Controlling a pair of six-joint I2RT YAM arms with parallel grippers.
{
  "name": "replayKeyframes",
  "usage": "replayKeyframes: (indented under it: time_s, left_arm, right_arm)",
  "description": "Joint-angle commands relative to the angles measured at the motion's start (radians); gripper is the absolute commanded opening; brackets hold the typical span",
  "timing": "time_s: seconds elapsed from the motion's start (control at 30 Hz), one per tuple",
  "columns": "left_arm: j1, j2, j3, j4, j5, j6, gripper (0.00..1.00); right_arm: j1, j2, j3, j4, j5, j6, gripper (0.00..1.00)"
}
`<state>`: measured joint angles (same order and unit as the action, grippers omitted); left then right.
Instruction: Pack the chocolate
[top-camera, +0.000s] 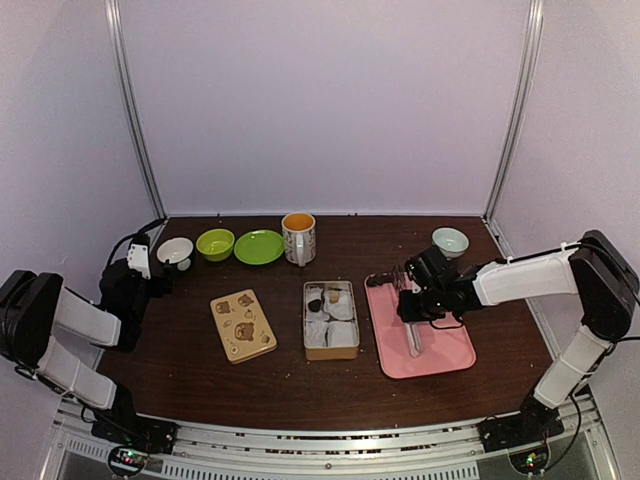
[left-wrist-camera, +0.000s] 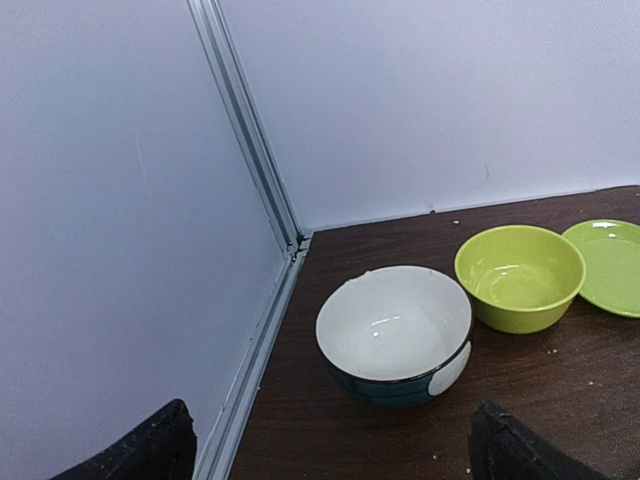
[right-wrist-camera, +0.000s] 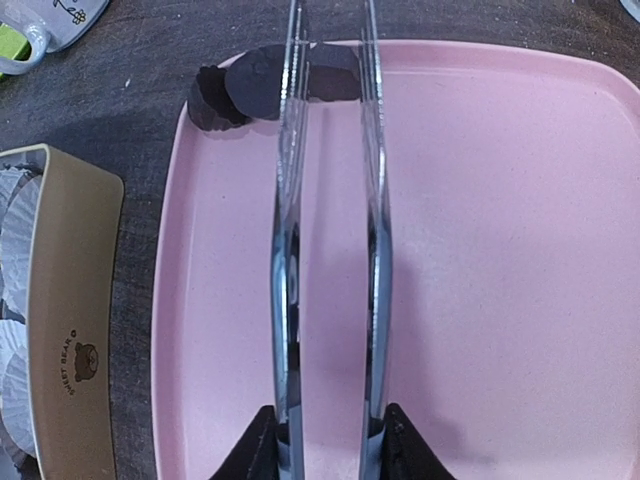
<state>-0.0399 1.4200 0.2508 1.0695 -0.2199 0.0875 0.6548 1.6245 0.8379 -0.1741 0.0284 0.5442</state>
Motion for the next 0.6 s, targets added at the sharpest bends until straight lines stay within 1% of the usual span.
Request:
replayKeyframes:
  time_s: [0.0, 0.13, 0.23, 0.57]
  left_arm:
    - [0.008, 0.006, 0.015, 0.051, 0.011, -0.005, 0.98]
    - [0.008, 0.007, 0.015, 0.052, 0.012, -0.005, 0.98]
    - [0.008, 0.007, 0.015, 0.051, 0.011, -0.005, 0.98]
    - [0.008, 0.007, 0.016, 0.053, 0.012, -0.004, 0.98]
  right_arm:
    - [-0.003, -0.004, 0.018, 0.030, -0.004, -0.016, 0.33]
    - [-0.003, 0.058, 0.082, -0.033, 0.004, -0.018, 0.37]
    - [-0.004, 0.070, 0.099, -0.045, 0.010, -0.012, 0.38]
    - [-0.005, 0.100, 0.133, -0.084, 0.052, 0.019, 0.38]
